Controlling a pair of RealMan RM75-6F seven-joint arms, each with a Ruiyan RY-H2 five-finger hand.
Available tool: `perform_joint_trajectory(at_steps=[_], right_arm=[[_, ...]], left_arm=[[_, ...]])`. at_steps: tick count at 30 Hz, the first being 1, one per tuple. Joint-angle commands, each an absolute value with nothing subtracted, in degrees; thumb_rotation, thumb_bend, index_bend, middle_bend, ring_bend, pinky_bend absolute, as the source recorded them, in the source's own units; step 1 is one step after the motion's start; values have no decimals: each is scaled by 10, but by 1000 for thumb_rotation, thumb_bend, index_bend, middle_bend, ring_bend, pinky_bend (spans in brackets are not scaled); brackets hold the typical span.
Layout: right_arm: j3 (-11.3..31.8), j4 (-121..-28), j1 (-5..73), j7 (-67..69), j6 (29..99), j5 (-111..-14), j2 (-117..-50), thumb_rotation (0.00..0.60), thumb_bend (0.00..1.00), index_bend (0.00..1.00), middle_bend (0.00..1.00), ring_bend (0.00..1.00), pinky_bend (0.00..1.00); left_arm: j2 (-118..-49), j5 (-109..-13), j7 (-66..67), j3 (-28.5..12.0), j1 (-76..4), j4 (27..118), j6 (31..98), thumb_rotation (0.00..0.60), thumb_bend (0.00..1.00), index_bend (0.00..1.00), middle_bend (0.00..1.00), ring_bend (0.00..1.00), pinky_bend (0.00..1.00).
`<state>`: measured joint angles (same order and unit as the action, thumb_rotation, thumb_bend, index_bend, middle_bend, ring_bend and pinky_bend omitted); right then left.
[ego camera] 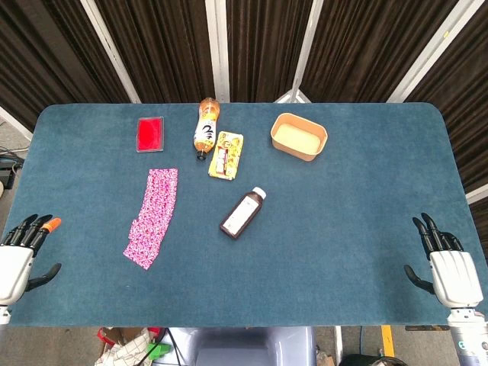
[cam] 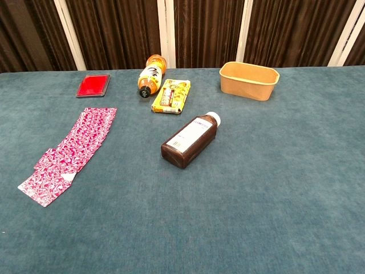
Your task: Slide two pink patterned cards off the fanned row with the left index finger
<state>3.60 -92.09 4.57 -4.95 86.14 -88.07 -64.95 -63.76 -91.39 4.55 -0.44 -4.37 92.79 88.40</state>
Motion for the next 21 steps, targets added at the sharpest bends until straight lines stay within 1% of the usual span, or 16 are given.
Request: perform_joint_trajectory(at_steps=[1,4,7,13,21], right_arm=[[37,-923,45,-47,864,-881,-648,600,300,0,50,246,239],[36,-924,45,-46,863,-882,-647,600,300,0,50,246,239],[35,-924,46,-44,861,-883,-647,600,300,0,50,246,239],[34,-924,49,-45,856,-882,-649,600,300,0,50,246,239],[34,-926,49,-54,855,-883,-650,600,300,0,50,246,240]], left_arm=[[-637,-912,46,-4,-44,928,881,600,337,183,133,99,226],[-638,-907,49,-2,-47,928,869,600,337,183,140,122,238],[-639,-907,51,0,-51,929,859,600,337,183,145,124,239],[-644,-923,52,2,-50,926,870,600,337,183,151,124,239],[-643,-920,46,-1,-48,921,877,600,337,183,165,124,239]])
